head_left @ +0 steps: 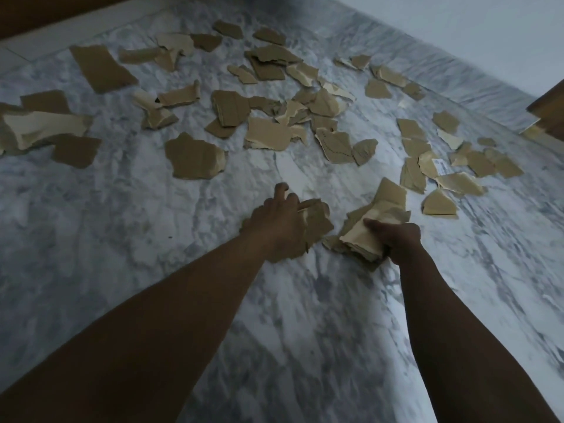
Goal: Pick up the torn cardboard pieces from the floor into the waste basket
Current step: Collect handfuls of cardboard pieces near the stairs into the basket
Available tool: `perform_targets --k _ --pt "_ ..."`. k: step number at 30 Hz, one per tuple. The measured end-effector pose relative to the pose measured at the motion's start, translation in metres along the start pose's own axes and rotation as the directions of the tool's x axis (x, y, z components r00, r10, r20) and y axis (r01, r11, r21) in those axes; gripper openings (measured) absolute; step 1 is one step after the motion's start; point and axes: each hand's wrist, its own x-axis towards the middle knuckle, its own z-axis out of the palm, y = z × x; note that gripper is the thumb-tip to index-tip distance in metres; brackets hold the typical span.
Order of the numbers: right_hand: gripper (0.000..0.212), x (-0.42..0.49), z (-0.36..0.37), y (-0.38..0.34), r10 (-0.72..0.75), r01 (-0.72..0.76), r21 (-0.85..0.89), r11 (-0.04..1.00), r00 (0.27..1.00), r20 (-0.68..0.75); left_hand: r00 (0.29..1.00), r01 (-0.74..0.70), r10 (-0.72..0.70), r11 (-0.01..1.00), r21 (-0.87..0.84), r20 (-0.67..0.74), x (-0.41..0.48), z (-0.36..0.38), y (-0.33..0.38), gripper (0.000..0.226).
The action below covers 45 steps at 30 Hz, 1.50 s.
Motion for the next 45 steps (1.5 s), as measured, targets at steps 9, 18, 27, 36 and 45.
perform_targets --k 9,18,27,36,45 --pt "0.136 0.033 0.014 0.004 -0.084 0.109 -0.17 0.979 0.985 0.15 0.935 0.219 -0.217 0.975 0.024 0.279 0.033 0.004 0.001 0.063" --pt "0.103 0.003 0.023 -0.013 -0.051 0.084 -0.128 0.988 0.968 0.244 0.891 0.357 -0.343 0.934 0.008 0.296 0.034 0.006 0.003 0.102" --pt "0.038 0.037 -0.019 -0.045 0.131 -0.164 0.146 0.976 0.968 0.216 0.875 0.42 -0.422 0.905 0.06 0.239 0.039 0.004 -0.013 0.094" --pt "0.09 0.152 0.008 -0.046 0.132 -0.117 -0.104 0.988 0.979 0.153 0.897 0.369 -0.355 0.93 0.0 0.264 0.05 0.018 -0.03 0.11" --pt "0.105 0.007 0.061 -0.056 0.044 -0.035 -0.038 0.999 0.963 0.265 0.868 0.492 -0.489 0.823 -0.283 0.087 0.021 0.022 -0.023 0.08"
